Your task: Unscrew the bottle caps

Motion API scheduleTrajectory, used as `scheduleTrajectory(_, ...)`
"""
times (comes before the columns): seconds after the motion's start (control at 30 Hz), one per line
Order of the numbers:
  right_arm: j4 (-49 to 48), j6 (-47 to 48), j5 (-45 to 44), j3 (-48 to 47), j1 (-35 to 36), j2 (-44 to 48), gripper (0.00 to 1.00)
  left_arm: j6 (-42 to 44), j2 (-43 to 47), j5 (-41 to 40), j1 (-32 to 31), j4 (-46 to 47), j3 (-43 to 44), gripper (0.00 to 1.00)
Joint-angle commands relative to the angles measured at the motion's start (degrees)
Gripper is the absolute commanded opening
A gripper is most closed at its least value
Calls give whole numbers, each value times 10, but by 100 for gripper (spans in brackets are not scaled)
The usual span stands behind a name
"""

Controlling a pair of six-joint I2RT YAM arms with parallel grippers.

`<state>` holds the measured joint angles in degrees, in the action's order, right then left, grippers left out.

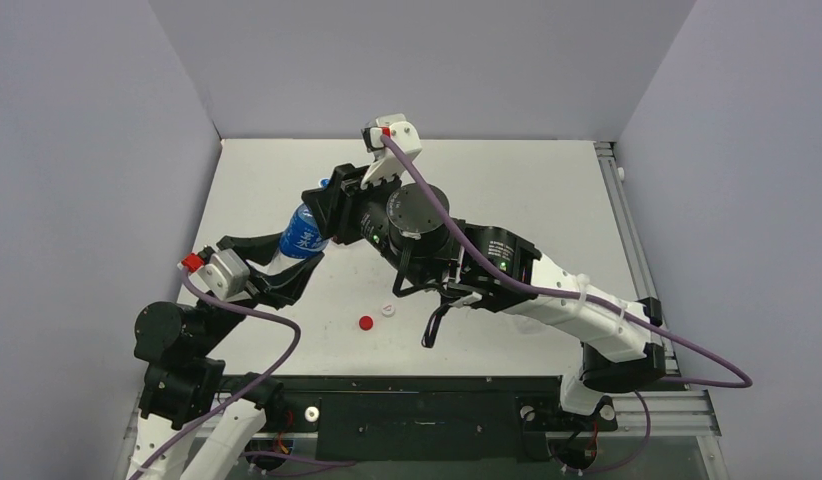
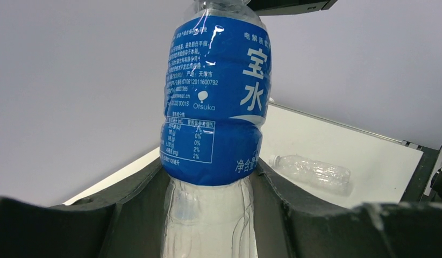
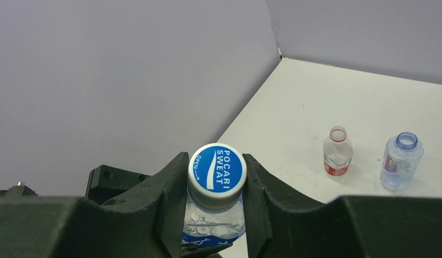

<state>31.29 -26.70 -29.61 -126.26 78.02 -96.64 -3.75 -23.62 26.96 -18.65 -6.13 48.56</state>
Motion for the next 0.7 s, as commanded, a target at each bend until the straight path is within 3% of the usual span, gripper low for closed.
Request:
scheduleTrajectory(0.0,-61,-25,8,29,-5,42,27,9,6,-8,2,7,-2,1)
scheduleTrajectory(0.1,-76,-27,13,50,-8,52,15,9,8,-5,2,5,-4,1)
scheduleTrajectory(0.2,-86,-22,35,59,-11,58,12,7,10,0,2,3,-6,1)
scheduleTrajectory(0.33,-113,10,112,79,-32,84,0,-16,8,23,2,-3,-1,2)
scheduleTrajectory(0.47,-179,33,293,132,-75,130,0,-82,-6,108,2,-4,18,2)
scheduleTrajectory(0.57,-256,43,473,172,-94,157,0,-179,-27,176,2,19,34,1)
scheduleTrajectory(0.67,-299,44,595,193,-100,170,0,-267,-42,242,2,62,51,2)
